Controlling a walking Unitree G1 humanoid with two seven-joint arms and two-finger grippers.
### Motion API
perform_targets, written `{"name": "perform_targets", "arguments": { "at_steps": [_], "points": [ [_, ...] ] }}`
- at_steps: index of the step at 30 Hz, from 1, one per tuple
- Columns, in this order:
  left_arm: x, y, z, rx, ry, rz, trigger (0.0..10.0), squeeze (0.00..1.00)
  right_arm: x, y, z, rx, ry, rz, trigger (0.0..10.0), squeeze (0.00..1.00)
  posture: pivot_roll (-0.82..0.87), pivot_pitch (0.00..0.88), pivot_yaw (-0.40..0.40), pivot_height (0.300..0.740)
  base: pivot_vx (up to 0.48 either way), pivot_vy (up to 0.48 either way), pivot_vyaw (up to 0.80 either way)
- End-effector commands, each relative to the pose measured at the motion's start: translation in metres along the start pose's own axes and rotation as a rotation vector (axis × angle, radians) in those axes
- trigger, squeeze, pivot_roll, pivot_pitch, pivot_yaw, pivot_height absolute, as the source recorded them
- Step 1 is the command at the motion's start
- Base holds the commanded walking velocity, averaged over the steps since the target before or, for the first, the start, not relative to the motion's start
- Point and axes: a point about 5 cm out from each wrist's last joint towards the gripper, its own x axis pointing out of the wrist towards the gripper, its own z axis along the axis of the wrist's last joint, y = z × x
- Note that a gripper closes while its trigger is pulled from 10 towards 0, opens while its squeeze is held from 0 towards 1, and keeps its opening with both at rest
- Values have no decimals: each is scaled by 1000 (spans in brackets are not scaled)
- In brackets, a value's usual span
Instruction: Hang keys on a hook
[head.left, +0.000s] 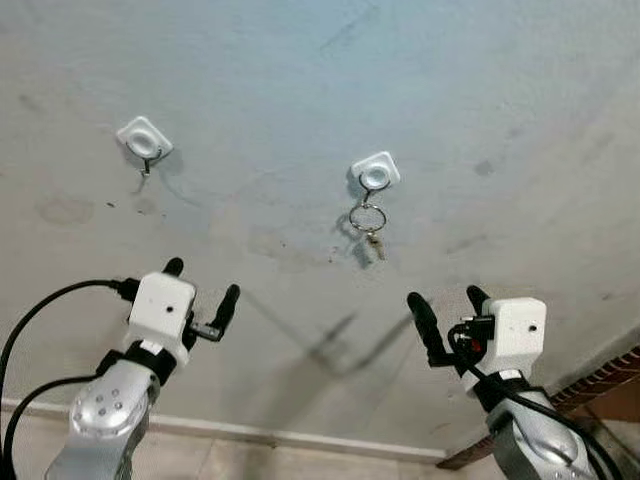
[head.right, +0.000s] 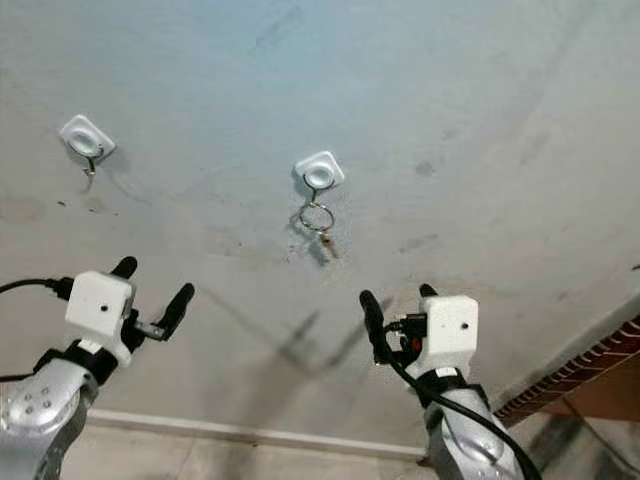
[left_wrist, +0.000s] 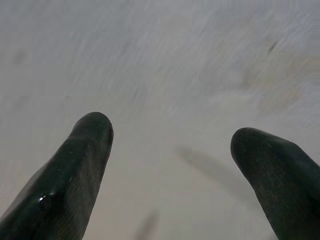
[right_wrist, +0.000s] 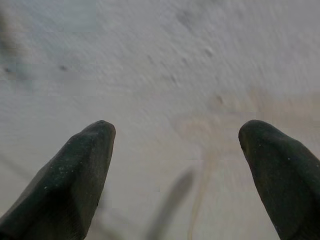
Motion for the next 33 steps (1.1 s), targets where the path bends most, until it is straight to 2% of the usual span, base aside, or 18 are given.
{"name": "perform_targets", "arguments": {
  "at_steps": [1,7,17,19,21,33],
  "points": [
    [5,-3,2,8,5,-44,10000,0,-2,-2,2,0,-16,-32,10000,0,200,14,-41,740,0,0,0],
    [17,-2,8,10,-14,-71,10000,0,-4,-1,-1,17,-20,-69,10000,0,188,2,-13,740,-213,0,0],
    [30,-11,7,-30,-19,-130,10000,0,-8,-7,1,2,-34,-122,10000,0,131,0,1,740,-180,0,0],
    [31,-13,7,-2,-25,-135,10000,0,-9,-9,1,-2,-34,-128,10000,0,126,0,-1,740,-454,0,0],
    [30,-16,5,-30,-19,-135,10000,0,-9,-12,1,-9,-32,-134,10000,0,124,0,-5,740,-293,-381,0],
    [32,-15,5,-35,-27,-123,10000,0,-3,-13,3,-22,-38,-121,10000,0,130,0,-18,740,-322,-355,0]
  ]
}}
